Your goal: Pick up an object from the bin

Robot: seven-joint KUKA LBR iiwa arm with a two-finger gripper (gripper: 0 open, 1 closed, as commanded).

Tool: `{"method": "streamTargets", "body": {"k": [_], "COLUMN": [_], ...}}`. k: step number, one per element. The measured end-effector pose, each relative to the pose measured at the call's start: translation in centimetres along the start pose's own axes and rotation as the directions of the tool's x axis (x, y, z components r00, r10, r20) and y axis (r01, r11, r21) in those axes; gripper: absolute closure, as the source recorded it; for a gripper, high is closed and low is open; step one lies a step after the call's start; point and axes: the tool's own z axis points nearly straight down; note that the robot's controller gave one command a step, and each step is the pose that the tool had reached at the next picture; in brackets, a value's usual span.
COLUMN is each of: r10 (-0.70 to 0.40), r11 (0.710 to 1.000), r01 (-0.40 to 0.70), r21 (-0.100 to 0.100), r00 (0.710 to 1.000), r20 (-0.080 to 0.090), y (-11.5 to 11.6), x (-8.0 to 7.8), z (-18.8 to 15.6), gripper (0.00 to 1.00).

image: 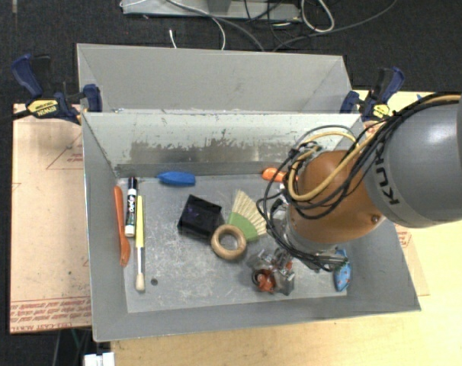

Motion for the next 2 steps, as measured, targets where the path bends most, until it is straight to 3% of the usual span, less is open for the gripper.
{"method": "streamTargets", "body": {"k": [2], "r10": [0.001], "r11": [1.000], "r01": [-0.001], "r21": [-0.002], "r00": [1.000], "r20": [-0.002], "y": [0.1], "x": [0.0], "z": [-1.4], "gripper": [1.00]}}
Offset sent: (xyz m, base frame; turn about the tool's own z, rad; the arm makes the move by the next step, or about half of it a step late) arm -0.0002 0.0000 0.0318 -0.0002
